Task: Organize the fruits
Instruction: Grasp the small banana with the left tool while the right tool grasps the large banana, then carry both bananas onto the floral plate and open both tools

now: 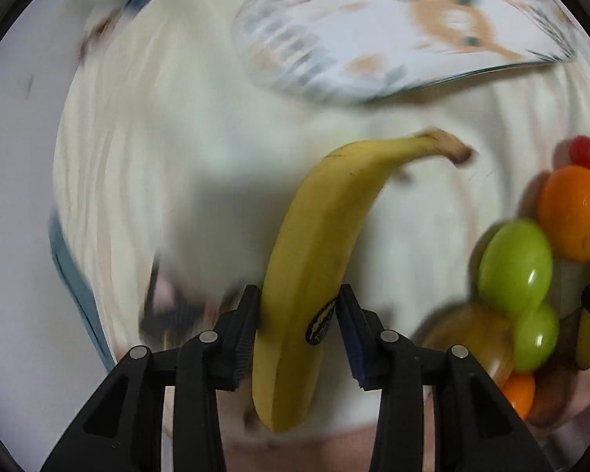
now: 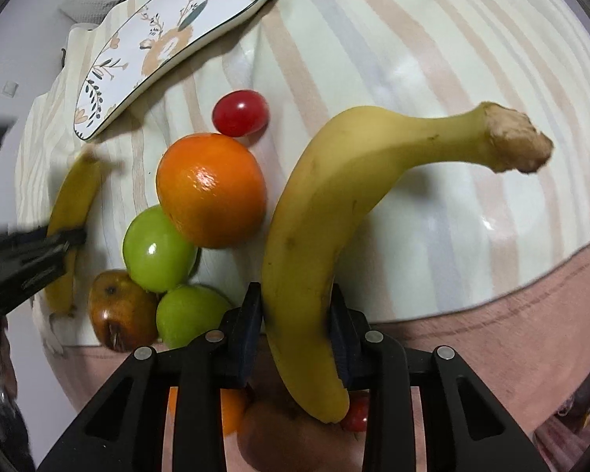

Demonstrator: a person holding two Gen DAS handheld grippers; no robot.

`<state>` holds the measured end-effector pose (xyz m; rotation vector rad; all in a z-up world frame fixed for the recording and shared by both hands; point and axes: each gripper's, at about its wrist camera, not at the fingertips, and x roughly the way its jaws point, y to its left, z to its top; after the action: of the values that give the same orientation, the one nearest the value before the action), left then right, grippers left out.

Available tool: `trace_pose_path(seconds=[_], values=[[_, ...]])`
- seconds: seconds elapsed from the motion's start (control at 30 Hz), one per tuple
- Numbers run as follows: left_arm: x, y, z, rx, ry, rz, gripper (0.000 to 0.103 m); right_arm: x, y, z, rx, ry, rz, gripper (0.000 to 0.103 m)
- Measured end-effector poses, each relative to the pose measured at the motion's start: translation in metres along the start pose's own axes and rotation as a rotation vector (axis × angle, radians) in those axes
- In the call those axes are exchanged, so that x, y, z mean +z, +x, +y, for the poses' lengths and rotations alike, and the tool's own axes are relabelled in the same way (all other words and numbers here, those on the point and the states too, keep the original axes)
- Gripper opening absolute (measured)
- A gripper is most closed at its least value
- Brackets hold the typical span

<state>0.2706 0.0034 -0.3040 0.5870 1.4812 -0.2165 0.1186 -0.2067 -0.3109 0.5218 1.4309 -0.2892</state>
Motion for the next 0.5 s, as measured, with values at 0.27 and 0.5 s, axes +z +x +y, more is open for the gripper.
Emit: trace_pose_path(seconds=[0.27, 0.5], values=[[-0.043, 0.045, 0.04, -0.085, -0.093, 0.021, 0.04, -0.002, -0.005, -0.027, 0.015, 0.035, 0.058, 0.035], [-0.023, 0.044, 0.053, -0.113, -0.141, -0.023, 0.035, -0.003, -0.005, -0.038, -0.028, 0.05, 0.026, 0.033]])
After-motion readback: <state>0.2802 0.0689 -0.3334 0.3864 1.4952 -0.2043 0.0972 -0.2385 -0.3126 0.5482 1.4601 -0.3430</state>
